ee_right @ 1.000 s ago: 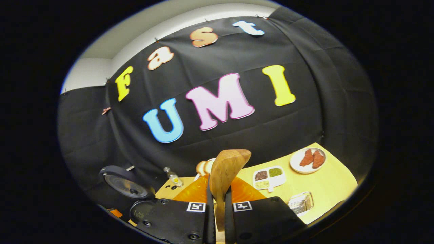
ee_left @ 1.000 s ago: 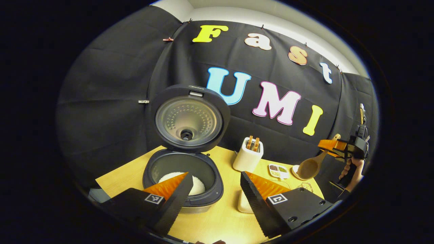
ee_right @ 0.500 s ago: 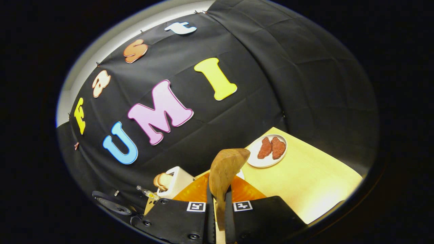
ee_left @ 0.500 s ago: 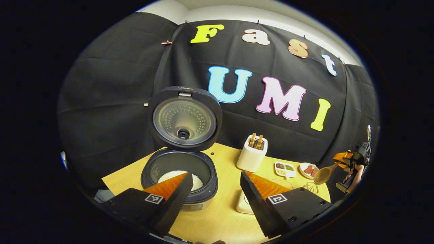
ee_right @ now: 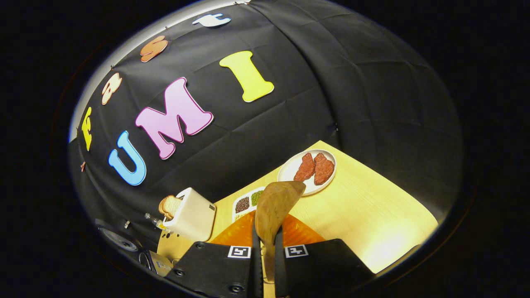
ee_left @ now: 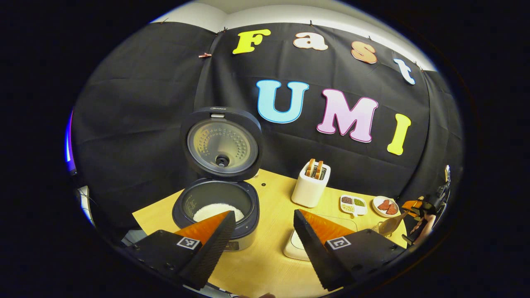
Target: Close the left gripper, press the button to open the rice cooker; take a wooden spoon from the chopstick holder with the right hand, scoop a spoonful of rice and pour it into the rice cooker, then put the wooden spoon back into the chopstick holder.
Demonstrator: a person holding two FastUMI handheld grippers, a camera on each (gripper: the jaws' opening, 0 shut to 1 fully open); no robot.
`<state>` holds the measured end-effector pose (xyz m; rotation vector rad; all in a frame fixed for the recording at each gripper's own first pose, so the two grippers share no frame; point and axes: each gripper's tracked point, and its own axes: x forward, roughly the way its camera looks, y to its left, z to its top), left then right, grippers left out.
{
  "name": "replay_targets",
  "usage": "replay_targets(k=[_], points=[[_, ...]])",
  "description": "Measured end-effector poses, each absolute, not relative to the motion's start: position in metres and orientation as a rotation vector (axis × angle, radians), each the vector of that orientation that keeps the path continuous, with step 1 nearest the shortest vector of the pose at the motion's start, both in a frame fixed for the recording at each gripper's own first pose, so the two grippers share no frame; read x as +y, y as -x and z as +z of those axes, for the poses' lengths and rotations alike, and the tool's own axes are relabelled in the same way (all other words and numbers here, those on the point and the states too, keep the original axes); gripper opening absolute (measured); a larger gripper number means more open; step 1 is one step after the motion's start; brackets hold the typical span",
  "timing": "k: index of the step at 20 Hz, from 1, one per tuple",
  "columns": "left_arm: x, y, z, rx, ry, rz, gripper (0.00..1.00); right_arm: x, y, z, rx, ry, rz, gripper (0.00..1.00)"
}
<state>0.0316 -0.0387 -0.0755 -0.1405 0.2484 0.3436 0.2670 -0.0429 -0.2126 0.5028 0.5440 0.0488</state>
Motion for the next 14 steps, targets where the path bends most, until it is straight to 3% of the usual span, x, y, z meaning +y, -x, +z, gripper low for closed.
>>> replay_targets(k=[9, 13, 14], points=[[-0.009, -0.032, -0.017, 0.111, -0.007, 0.461, 0.95, -0.039, -0.267, -0.263, 0.634, -0.43, 0.014, 0.15], [0.02, -0.038, 0.011, 0.052, -0.004, 0.474, 0.95, -0.047, -0.251, -0.263, 0.636, -0.429, -0.038, 0.19], [0.028, -0.039, 0.02, 0.03, -0.013, 0.472, 0.95, -0.052, -0.247, -0.258, 0.626, -0.413, -0.056, 0.25]])
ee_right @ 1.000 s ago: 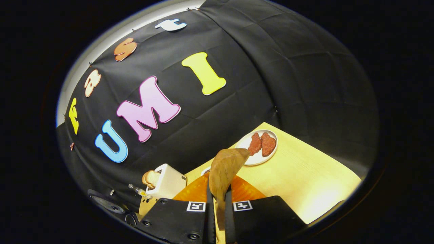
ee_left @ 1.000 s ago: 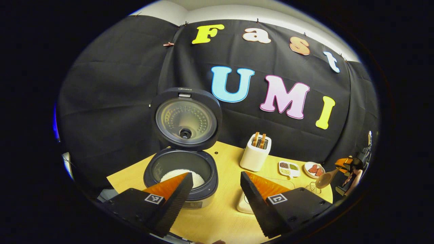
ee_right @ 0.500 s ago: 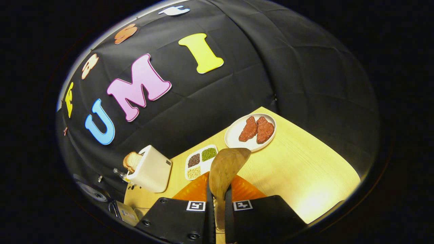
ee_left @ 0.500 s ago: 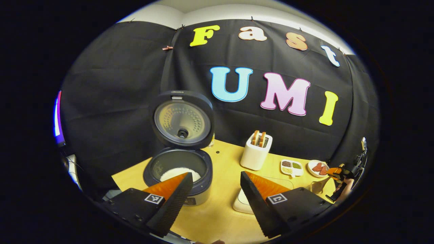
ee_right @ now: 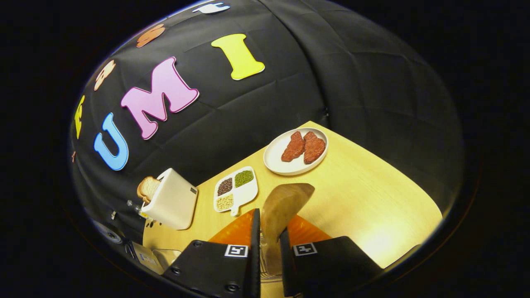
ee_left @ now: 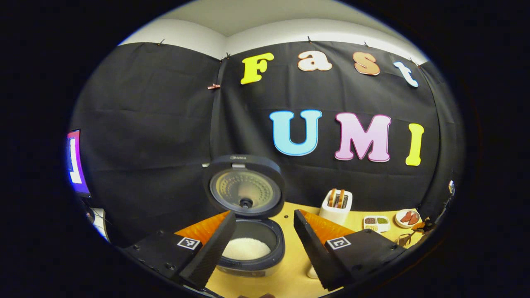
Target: Close the left gripper, press the button to open the rice cooker; take a wooden spoon from the chopstick holder with the right hand, scoop a spoonful of rice and pour it into the rice cooker, then put the wooden spoon back into the chopstick holder.
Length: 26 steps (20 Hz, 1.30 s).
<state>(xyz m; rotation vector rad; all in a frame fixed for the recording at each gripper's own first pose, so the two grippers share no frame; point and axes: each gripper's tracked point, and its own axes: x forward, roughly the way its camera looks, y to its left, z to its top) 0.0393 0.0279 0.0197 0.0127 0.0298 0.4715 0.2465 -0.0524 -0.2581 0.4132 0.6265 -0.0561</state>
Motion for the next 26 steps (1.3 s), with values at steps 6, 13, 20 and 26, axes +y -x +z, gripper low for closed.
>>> replay_targets(k=[6, 13, 20, 26], points=[[0.074, -0.053, 0.079, -0.128, -0.135, 0.434, 0.95, -0.081, -0.213, -0.21, 0.509, -0.331, -0.173, 1.0], [0.115, -0.099, 0.113, -0.237, -0.183, 0.341, 0.95, -0.082, -0.134, -0.169, 0.402, -0.176, -0.229, 0.99], [0.141, -0.151, 0.116, -0.246, -0.171, 0.268, 0.93, -0.038, -0.062, -0.127, 0.324, -0.068, -0.14, 0.99], [0.162, -0.187, 0.106, -0.205, -0.161, 0.269, 0.93, 0.002, -0.02, -0.091, 0.244, -0.005, -0.067, 0.98]])
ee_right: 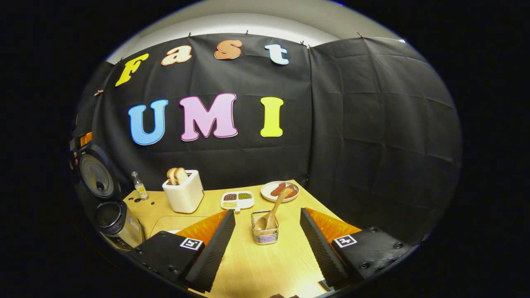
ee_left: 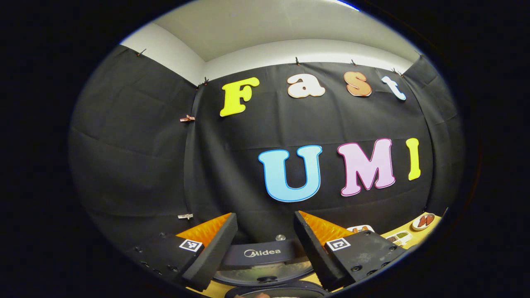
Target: Close the left gripper, press the button to open the rice cooker; take a wooden spoon from the chopstick holder with the right hand, scoop a spoonful of rice and pour it into the rice cooker, then put the wooden spoon back into the chopstick holder.
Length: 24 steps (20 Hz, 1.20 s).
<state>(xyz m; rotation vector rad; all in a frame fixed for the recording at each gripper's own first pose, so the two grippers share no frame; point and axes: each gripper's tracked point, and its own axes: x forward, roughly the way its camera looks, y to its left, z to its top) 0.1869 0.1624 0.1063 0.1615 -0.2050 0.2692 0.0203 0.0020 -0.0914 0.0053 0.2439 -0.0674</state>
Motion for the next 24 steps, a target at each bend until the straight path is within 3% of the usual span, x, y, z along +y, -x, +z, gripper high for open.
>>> replay_targets(k=[6, 13, 24], points=[[0.164, -0.186, 0.083, -0.113, -0.106, 0.292, 0.97, 0.031, -0.019, -0.084, 0.24, -0.029, 0.004, 0.98], [0.143, -0.143, 0.054, 0.033, -0.045, 0.303, 1.0, 0.04, -0.031, -0.098, 0.284, -0.042, 0.063, 0.99], [0.107, -0.071, -0.049, 0.271, 0.028, 0.329, 0.99, 0.061, -0.024, -0.136, 0.397, -0.04, 0.179, 0.98]])
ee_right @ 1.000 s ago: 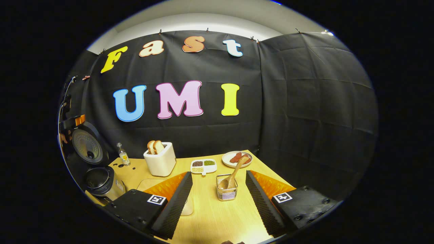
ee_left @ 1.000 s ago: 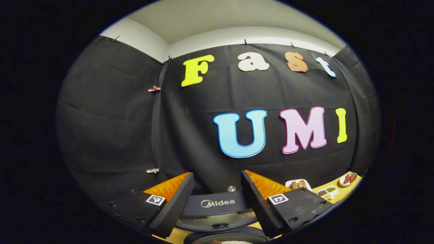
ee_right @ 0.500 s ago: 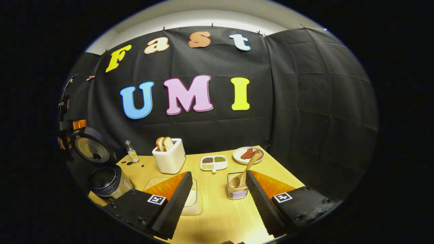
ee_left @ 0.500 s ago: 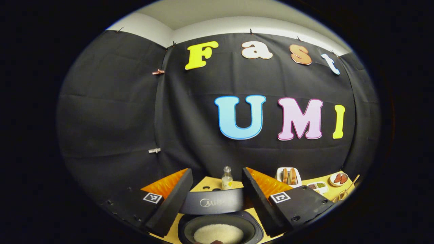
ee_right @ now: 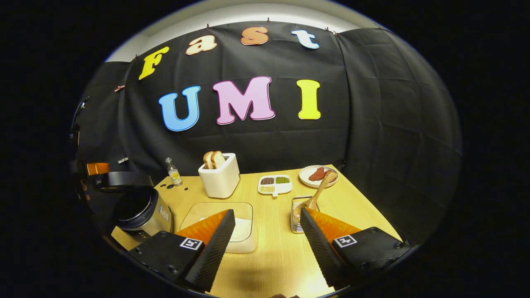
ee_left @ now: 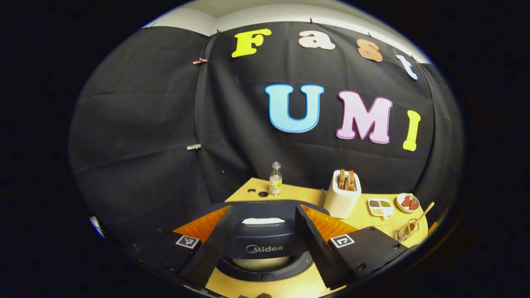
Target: Close the left gripper, press the button to open the rice cooker; take a wooden spoon from the chopstick holder with the right hand, scoop a spoonful of rice and pour it into the rice cooker, then put the wooden spoon back into the chopstick holder.
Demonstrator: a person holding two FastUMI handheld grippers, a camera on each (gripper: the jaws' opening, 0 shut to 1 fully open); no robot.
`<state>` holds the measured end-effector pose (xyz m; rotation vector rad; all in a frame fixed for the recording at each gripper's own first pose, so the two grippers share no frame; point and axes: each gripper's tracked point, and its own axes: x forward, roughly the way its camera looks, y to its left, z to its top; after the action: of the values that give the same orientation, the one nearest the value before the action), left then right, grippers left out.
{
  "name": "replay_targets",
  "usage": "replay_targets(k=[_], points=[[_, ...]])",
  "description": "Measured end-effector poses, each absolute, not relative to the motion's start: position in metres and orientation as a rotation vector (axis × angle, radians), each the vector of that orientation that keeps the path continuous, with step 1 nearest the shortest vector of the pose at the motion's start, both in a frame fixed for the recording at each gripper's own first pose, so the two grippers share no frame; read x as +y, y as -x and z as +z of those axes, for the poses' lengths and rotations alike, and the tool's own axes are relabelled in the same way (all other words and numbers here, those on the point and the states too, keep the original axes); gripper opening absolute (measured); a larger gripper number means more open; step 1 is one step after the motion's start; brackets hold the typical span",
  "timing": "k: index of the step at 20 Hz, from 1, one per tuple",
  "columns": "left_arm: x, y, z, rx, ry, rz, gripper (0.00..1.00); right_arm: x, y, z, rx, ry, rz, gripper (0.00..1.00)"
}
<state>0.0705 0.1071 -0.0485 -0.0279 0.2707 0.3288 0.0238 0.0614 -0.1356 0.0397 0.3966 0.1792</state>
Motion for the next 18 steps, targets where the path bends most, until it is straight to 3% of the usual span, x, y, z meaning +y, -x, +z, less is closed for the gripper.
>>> replay_targets(k=[10, 18], points=[[0.096, -0.052, -0.147, 0.379, 0.011, 0.301, 0.99, 0.072, -0.014, -0.156, 0.466, -0.014, 0.236, 0.99], [0.094, -0.054, -0.157, 0.373, -0.002, 0.269, 1.0, 0.079, -0.003, -0.164, 0.488, 0.001, 0.278, 0.99]])
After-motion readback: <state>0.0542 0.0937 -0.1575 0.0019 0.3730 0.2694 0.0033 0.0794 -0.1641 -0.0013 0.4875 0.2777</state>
